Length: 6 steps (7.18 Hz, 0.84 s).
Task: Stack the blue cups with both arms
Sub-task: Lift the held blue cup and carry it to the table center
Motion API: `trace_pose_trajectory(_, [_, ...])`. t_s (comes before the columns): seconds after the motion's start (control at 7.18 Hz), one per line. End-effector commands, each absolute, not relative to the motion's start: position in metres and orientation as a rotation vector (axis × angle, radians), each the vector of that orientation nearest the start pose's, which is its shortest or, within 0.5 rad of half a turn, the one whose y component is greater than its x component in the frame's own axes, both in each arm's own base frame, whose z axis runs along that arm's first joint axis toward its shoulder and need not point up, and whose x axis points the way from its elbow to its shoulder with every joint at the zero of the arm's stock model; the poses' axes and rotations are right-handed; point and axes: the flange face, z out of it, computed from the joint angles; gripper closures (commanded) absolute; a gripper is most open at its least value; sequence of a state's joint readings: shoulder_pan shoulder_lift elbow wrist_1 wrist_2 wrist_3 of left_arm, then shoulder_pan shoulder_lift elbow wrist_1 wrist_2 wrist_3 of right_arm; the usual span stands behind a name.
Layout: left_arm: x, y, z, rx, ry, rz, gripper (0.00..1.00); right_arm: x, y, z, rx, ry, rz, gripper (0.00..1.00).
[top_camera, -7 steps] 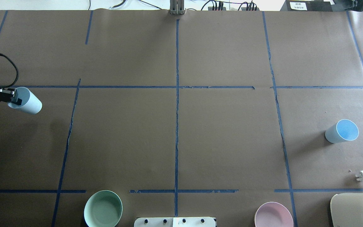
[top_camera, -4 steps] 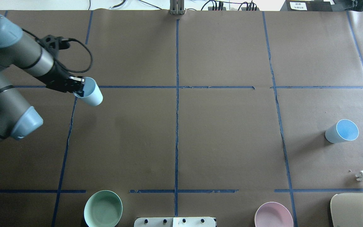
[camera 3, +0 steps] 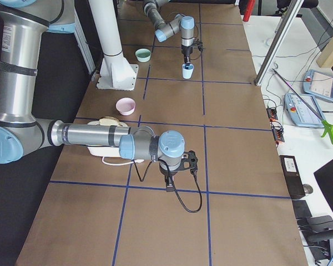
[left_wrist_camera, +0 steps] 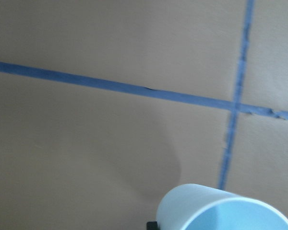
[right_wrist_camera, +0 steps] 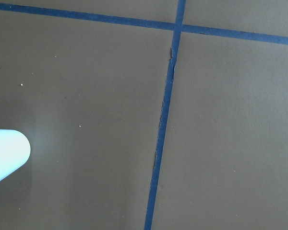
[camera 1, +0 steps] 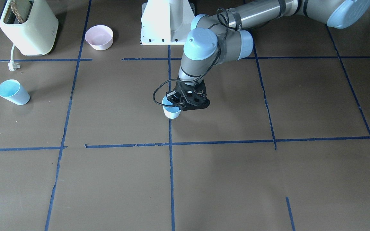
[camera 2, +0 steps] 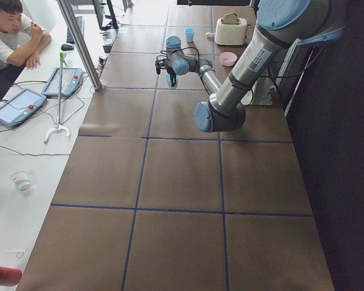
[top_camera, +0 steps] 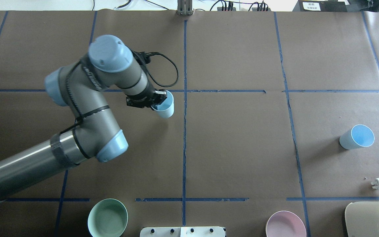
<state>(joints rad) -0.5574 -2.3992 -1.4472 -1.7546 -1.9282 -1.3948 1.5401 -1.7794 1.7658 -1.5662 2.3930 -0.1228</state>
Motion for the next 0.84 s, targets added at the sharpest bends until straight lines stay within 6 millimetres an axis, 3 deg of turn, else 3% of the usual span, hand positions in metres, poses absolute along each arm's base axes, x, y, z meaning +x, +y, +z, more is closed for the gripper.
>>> trace_pose_trajectory(0.0, [0.599, -0.468, 0.181, 0.008, 0.922, -0.189, 0.88, 0.048, -0.405, 0.652, 0.029, -0.822, -0.141, 0.00])
trace_pose_trajectory(0.14, [0.601, -0.466, 0.188, 0.020, 0.913, -0.161, 0.13, 0.048, -0.405, 0.652, 0.029, -0.822, -0.141, 0.00])
trace_pose_trajectory(0.28, [0.599, -0.464, 0.194, 0.054, 0.906, -0.096, 0.00, 0.048, -0.405, 0.652, 0.029, -0.822, -0.139, 0.00])
trace_pose_trajectory(0.42, [0.597, -0.465, 0.193, 0.058, 0.906, -0.094, 0.00, 0.047, -0.405, 0.652, 0.029, -0.823, -0.142, 0.00])
trace_pose_trajectory(0.56, [0.584, -0.466, 0.183, 0.069, 0.922, -0.091, 0.00, 0.047, -0.405, 0.652, 0.029, -0.822, -0.142, 0.00])
trace_pose_trajectory(0.7, [0.553, -0.469, 0.173, 0.054, 0.894, -0.072, 0.00, 0.047, -0.407, 0.650, 0.034, -0.822, -0.143, 0.00])
